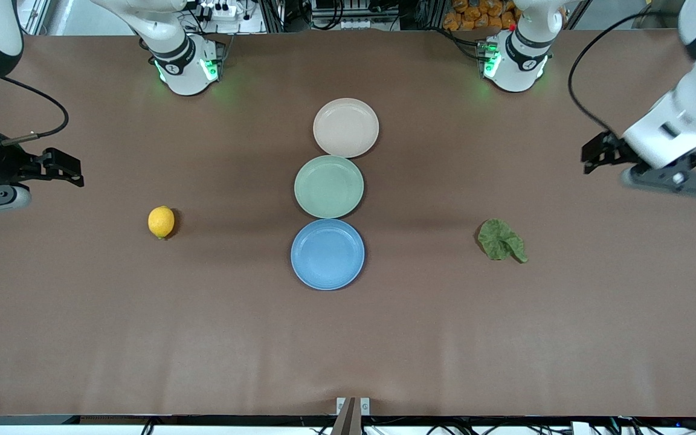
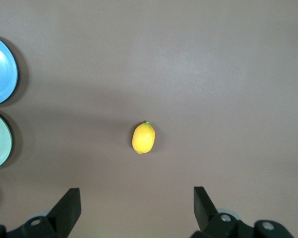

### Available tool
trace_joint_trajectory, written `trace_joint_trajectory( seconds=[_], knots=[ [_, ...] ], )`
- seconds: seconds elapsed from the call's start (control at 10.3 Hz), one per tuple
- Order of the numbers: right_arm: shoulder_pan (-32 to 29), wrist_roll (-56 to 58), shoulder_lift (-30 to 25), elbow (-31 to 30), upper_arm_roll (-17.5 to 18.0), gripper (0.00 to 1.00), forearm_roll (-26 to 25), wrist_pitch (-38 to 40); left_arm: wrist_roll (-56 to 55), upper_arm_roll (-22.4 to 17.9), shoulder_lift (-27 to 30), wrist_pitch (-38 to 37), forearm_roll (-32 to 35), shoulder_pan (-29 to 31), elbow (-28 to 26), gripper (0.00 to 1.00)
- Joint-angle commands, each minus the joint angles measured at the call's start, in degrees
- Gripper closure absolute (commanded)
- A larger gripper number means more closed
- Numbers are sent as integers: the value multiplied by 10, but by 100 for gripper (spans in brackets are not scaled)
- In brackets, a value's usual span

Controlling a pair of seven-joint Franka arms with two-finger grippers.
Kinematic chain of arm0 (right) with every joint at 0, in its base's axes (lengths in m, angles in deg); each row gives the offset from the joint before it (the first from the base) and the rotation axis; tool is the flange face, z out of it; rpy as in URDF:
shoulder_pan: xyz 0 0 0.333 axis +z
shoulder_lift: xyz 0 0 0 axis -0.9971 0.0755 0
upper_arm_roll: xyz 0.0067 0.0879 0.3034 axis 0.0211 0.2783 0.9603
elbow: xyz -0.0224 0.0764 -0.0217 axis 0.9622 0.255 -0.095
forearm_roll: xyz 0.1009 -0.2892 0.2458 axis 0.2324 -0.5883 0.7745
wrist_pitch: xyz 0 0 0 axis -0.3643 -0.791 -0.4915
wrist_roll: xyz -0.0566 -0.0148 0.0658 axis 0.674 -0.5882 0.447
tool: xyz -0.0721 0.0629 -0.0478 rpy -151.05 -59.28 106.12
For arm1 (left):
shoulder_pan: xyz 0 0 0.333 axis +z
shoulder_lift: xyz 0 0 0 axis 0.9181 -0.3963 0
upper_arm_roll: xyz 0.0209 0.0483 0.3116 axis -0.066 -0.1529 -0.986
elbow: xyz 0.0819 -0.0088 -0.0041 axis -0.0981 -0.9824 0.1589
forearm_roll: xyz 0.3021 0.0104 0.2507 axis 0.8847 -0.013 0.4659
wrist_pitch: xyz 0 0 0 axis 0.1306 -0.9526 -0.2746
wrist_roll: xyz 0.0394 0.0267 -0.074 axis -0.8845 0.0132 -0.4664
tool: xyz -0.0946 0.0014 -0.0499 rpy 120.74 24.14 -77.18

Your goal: Pick lemon and lettuce from blue and beige plates

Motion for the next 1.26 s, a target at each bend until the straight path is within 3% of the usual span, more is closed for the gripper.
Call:
trace_joint_trajectory(
  seconds=[0.0,0.19,0.29,1.16],
  knots=[
    [8,-1,5,11,-2,0,-12,10,2,-63,48,-10,-38,-45,-2,0],
    [46,-2,4,11,-42,0,-12,9,-6,-127,60,-11,-58,-96,1,0],
    [47,-2,5,11,-43,0,-12,7,-7,-145,62,-11,-58,-111,1,0],
    [46,-32,3,11,-38,0,0,6,-10,-200,69,-36,-53,-195,15,0]
  ],
)
